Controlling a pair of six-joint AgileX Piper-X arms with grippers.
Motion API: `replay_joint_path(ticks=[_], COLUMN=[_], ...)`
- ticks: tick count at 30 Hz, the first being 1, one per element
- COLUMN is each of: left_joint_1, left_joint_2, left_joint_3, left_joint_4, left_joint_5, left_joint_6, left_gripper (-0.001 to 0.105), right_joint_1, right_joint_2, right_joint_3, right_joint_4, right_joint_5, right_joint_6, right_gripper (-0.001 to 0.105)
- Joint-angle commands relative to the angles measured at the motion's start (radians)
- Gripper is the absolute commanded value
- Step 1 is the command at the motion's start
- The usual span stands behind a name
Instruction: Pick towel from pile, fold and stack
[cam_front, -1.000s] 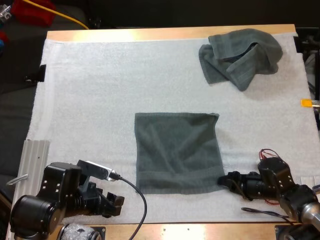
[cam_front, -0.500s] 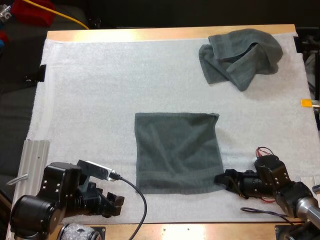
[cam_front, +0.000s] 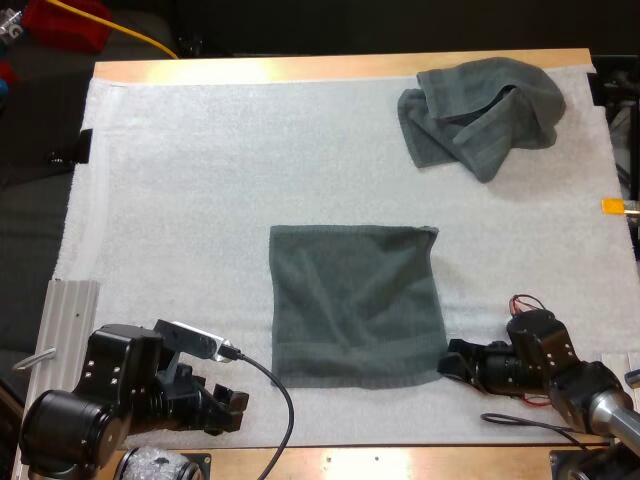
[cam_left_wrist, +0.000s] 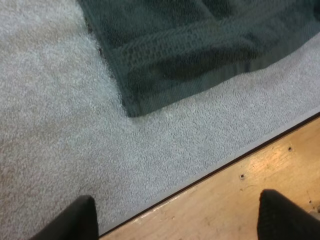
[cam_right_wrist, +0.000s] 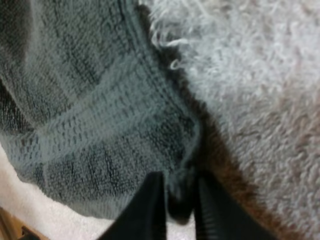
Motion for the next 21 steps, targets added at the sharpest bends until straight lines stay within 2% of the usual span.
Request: replay_joint_path(ticks=[1,10,16,17,21], left_joint_1=[0.003,0.003,0.003,0.003,0.003], left_joint_2=[-0.003,0.022,0.103,0.136,0.193], left_joint_3=[-0.001,0.004,0.086,0.122,0.188], left_joint_4=[-0.017,-0.167,-0.256,-0.284,-0.359], left_joint_5=[-0.003,-0.003,0.0,0.017,0.112], left_joint_6=[0.005,-0.026,-0.026,-0.026,-0.04], left_gripper=[0.064,0.064,0.064,0.064,0.064], right_joint_1=[-0.006,-0.006,-0.006,-0.006,-0.006], right_joint_2=[0.006,0.006,0.006,0.006,0.006], right_joint_3=[0.002,0.002,0.002,0.002,0.002], right_joint_4=[0.009,0.014,0.014,0.014,0.014], right_joint_5=[0.009,0.016,0.013,0.013,0.013], right_joint_6=[0.005,0.001,0.001,0.001,0.001], right_gripper=[0.001,0.001,0.001,0.001,0.001])
